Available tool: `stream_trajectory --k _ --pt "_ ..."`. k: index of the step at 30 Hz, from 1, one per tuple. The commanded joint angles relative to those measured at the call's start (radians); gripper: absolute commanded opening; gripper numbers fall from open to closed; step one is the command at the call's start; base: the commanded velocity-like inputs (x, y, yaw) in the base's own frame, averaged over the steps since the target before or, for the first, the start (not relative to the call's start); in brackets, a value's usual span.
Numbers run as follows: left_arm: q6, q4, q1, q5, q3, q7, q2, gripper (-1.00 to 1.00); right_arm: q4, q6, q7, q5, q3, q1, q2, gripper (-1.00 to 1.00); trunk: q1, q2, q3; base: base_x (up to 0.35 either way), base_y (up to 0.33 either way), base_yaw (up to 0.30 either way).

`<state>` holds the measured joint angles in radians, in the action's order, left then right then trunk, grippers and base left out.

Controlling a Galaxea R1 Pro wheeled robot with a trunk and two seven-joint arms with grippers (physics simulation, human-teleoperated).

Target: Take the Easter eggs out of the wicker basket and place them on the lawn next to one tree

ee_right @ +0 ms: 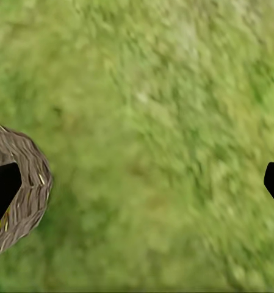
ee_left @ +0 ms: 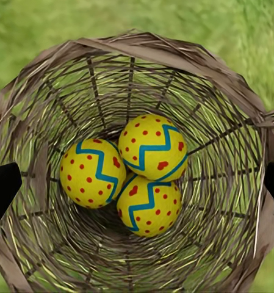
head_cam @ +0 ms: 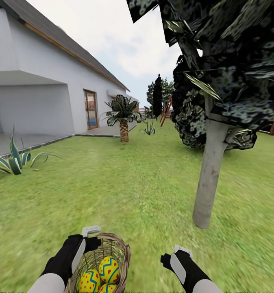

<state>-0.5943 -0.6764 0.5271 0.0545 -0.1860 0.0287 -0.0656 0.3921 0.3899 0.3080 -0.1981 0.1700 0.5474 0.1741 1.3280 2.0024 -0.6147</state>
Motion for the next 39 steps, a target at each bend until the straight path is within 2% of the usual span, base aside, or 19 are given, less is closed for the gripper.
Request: stream_trajectory --k 1,5,12,24,39 --pt "-0.005 -0.002 0.001 0.005 -0.004 -0.001 -0.002 1.0 0.002 0.003 0.006 -0.01 0.0 0.0 0.0 1.0 0.0 0.001 -0.003 0.0 0.0 0.0" --pt "-0.003 -0.002 0.001 0.005 -0.004 0.0 -0.002 1.0 0.002 0.003 0.006 -0.01 -0.001 0.0 0.0 1.0 0.0 0.001 -0.009 0.0 0.0 0.0" --pt "-0.002 -0.002 0.001 0.005 -0.004 0.002 -0.001 1.0 0.002 0.003 0.006 -0.01 -0.001 0.0 0.0 1.0 0.027 0.05 -0.043 0.0 0.0 0.0" --pt "-0.002 -0.002 0.001 0.005 -0.003 0.001 -0.005 1.0 0.002 0.003 0.006 -0.01 -0.001 0.0 0.0 1.0 0.027 0.05 -0.063 0.0 0.0 0.0" --pt "-0.002 -0.002 0.001 0.006 -0.003 0.002 -0.006 1.0 0.002 0.003 0.006 -0.009 -0.003 0.0 0.0 1.0 -0.031 -0.055 -0.04 0.0 0.0 0.0"
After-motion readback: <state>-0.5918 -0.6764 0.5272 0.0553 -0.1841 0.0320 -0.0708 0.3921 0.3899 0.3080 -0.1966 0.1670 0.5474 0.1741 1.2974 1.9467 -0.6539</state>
